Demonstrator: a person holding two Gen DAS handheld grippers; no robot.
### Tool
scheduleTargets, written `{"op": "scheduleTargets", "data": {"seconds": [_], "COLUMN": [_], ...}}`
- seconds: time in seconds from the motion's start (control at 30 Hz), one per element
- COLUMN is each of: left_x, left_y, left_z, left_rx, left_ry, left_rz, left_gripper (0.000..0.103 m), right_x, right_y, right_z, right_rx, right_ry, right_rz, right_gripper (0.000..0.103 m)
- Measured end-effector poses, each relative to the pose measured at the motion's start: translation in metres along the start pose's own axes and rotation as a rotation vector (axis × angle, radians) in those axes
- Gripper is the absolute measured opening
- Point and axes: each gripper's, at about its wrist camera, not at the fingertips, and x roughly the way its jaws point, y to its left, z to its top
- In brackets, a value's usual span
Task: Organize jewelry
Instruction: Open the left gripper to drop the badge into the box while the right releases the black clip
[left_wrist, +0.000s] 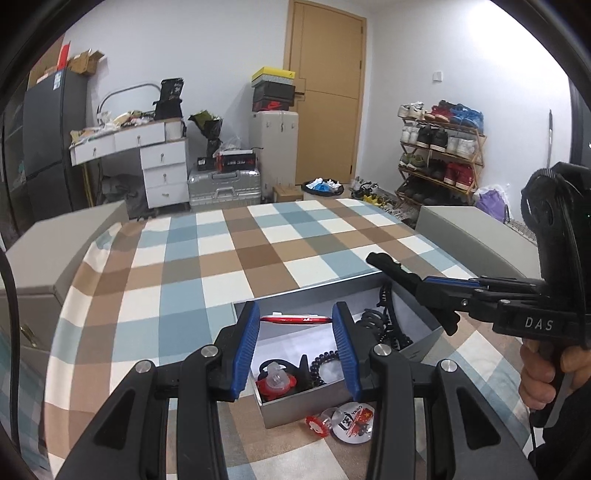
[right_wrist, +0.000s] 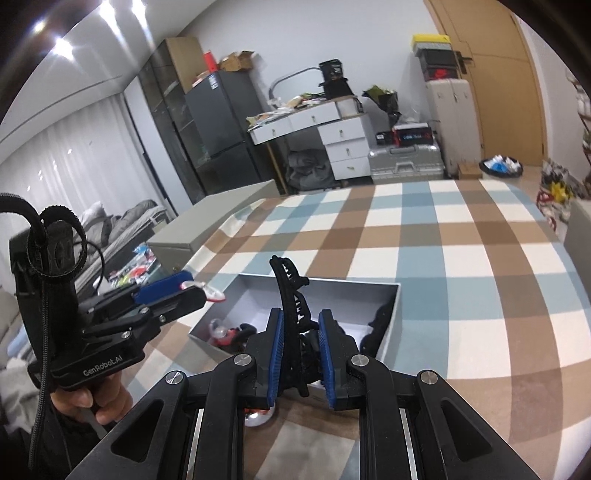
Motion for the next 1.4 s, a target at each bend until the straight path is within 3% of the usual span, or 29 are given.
{"op": "scheduleTargets", "data": {"seconds": [0.27,0.93,1.4], "left_x": [0.009,0.018,0.019], "left_y": [-0.001,-0.013,-0.009], "left_z": [-0.006,-0.016,-0.015], "left_rx": [-0.014,0.02,-0.023], "left_ry": [0.018,0.037,0.056], "left_rz": [0.011,0.033,0.007], "left_gripper": [0.035,0.035,0.035], "right_x": [0.01,0.022,0.016], "right_y": [-0.011,-0.012,-0.008], "right_z": [-0.004,-0.009,-0.006], "right_rx": [0.053,0.035,0.026], "right_ry": [-0.008,0.017,0.033], "right_rz": [-0.035,-0.104,-0.043], "right_gripper": [0.018,0.018,0.02]}}
